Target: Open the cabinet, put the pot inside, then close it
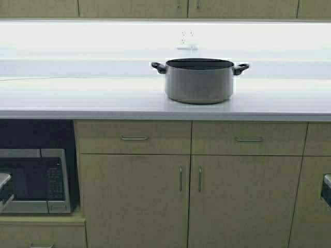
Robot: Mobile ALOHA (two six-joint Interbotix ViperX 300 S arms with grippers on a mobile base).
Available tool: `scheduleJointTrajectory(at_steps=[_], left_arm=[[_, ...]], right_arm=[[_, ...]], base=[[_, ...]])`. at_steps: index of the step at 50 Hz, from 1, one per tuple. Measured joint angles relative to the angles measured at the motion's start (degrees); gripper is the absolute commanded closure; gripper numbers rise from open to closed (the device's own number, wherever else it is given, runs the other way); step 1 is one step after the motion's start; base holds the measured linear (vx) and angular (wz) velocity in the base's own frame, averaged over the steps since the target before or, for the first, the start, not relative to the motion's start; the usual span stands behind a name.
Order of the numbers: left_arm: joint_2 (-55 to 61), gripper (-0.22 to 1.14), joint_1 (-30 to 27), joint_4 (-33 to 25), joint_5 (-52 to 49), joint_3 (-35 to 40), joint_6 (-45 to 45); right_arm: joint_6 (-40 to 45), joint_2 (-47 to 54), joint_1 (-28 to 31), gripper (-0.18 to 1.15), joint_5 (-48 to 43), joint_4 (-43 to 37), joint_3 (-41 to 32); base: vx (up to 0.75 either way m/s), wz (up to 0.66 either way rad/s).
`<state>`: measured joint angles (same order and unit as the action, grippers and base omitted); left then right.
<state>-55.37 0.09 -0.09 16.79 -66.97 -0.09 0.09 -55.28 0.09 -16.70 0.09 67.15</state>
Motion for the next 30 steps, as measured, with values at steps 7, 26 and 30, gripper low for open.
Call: scheduleJointTrajectory(at_steps=[7,26,30], left_arm=[[3.16,0.85,0.35,0.35,0.44,0.00,0.35],[3.78,0.89,0.62,0.44,0.62,0.00,2.29],[3.69,0.89,0.62,0.44,0.62,0.00,2.37]], right_arm=[[0.70,0.18,0.00,0.91,0.26,0.09,0.53],[0.88,0.35,0.00,0.92,0.70,0.00,0.53],[0.88,0.79,0.09,0.92,0.79,0.09,0.53]], base=[[0.05,-0.04],[0.17,-0.10],[0.26,-0.02]])
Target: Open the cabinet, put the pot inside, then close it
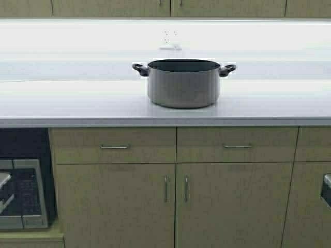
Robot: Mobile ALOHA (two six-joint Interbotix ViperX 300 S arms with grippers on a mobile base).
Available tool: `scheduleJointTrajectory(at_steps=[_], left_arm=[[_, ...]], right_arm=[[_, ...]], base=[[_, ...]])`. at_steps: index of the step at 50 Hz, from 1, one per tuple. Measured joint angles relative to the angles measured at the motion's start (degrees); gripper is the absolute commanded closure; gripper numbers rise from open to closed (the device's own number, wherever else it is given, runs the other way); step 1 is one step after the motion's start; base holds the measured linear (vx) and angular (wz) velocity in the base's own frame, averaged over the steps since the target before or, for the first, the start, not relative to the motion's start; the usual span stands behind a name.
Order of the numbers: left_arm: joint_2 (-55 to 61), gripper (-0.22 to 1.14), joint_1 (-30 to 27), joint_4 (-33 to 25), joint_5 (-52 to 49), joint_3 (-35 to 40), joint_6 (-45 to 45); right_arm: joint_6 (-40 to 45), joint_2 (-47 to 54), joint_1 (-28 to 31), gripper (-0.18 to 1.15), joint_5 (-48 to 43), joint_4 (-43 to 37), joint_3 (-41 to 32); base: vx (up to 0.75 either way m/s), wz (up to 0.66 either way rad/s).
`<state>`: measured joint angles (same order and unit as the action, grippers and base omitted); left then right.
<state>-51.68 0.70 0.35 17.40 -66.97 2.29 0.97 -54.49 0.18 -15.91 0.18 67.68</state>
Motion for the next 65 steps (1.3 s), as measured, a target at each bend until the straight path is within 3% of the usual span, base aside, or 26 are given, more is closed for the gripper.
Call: scheduleJointTrajectory(at_steps=[65], left_arm=[[2.20,0.89,0.00,-0.09,0.26,-0.70,0.79]], right_arm=[[0.00,-0.88,0.00,0.92,1.93,0.00,0.70]], base=[[0.36,0.02]])
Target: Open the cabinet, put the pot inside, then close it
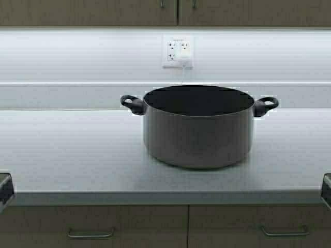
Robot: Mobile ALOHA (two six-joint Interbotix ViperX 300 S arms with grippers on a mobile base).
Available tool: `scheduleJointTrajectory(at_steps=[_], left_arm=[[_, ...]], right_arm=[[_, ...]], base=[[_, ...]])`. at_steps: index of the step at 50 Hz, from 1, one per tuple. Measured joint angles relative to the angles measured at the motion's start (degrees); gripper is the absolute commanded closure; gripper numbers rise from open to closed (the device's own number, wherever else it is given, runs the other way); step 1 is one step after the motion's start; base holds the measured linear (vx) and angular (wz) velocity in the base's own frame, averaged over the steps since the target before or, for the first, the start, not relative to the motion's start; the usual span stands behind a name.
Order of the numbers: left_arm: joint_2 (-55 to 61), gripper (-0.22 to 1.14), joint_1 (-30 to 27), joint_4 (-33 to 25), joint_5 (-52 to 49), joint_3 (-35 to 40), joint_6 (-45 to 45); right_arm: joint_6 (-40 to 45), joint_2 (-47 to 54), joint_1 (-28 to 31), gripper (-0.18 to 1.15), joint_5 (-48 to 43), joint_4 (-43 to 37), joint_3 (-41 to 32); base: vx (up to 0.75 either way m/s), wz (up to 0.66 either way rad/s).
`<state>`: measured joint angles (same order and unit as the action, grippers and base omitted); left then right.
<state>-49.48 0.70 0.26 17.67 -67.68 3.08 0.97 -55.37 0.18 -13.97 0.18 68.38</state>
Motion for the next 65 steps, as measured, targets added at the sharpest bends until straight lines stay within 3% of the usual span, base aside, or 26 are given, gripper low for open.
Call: scheduleJointTrajectory(at_steps=[13,18,21,27,30,36,45,55,65], left_arm=[[-0.53,0.89,0.09,0.09,0.00,0.00,0.97],[-1.14,0.81,0.00,0.09,0.00,0.00,1.05],[-1.76,0.65,0.00,0.09,-0.09,0.00,1.05],[-3.87,0.04,3.16,1.14,-1.05,-0.18,1.05],[-4.83,-0.20,6.42,1.58,-2.46,-0.09,1.05],[-5.10,-0.07,15.56,1.76,-7.21,0.09,1.67],[-0.53,-0.09,27.69,1.76,-5.80,2.02,1.41],[16.08,-0.09,33.31,1.76,3.43,8.70,1.32],[33.57,-0.09,38.67,0.97,11.78,19.07,0.70]], right_arm=[[0.00,-1.58,0.00,0.92,4.13,0.00,0.00],[0.35,-1.76,0.00,0.83,4.22,-0.18,0.00],[1.49,-1.76,0.26,0.65,4.22,-0.70,0.00],[4.22,-1.49,3.96,0.00,4.13,-1.23,-0.53],[4.22,-1.32,7.82,-0.17,4.31,-1.32,-1.05],[3.60,-0.97,18.02,-0.02,5.62,-1.32,-3.60],[3.08,6.50,28.12,-0.04,2.37,-1.32,-8.79],[1.67,22.32,32.61,-0.04,-5.36,-1.32,-16.00],[-1.41,31.64,32.61,-0.04,-9.23,-3.08,-23.99]], base=[[0.16,0.01],[0.07,0.00],[0.06,0.00],[0.04,0.00],[0.02,-0.01],[0.01,0.00],[0.00,0.00],[0.00,0.01],[0.00,0.00]])
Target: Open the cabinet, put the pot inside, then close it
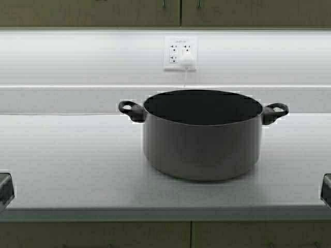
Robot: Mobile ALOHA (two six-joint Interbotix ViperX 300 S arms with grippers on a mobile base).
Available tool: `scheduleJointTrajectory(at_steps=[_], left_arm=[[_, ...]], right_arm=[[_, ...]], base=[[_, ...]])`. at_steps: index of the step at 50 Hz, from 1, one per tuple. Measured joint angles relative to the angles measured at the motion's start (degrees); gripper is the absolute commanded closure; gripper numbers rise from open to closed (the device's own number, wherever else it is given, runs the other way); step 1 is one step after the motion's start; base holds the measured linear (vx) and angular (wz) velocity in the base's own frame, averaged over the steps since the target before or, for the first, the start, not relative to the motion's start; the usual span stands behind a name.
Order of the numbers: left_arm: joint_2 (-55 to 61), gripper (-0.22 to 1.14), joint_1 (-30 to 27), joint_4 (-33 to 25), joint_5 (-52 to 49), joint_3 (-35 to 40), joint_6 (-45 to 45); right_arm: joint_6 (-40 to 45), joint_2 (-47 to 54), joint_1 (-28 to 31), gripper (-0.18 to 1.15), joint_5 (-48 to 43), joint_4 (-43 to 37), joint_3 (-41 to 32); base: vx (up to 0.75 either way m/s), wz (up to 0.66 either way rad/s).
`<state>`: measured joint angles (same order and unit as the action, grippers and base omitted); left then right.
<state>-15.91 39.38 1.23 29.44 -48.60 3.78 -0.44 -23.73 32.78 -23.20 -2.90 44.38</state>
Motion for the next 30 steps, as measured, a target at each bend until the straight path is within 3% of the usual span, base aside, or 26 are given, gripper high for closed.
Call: scheduleJointTrajectory(at_steps=[6,13,22,30], left_arm=[[8.70,-0.09,1.85,-4.31,5.45,5.89,-1.85],[14.85,-0.09,2.37,-14.59,11.51,10.28,-9.76],[19.60,-0.09,4.39,-27.95,18.28,14.24,-21.53],[22.85,-0.09,4.57,-30.59,20.83,18.02,-22.41]], right_arm=[[-5.01,4.13,0.35,-0.03,-0.44,-4.92,-4.31],[-15.82,10.20,2.20,-0.03,-2.55,-14.50,-9.23],[-37.35,18.11,7.12,-0.03,-15.56,-37.18,-13.45],[-45.88,23.03,8.44,-0.03,-21.62,-49.48,-17.14]], base=[[0.01,0.00],[0.01,-0.01],[0.01,0.00],[0.02,0.00]])
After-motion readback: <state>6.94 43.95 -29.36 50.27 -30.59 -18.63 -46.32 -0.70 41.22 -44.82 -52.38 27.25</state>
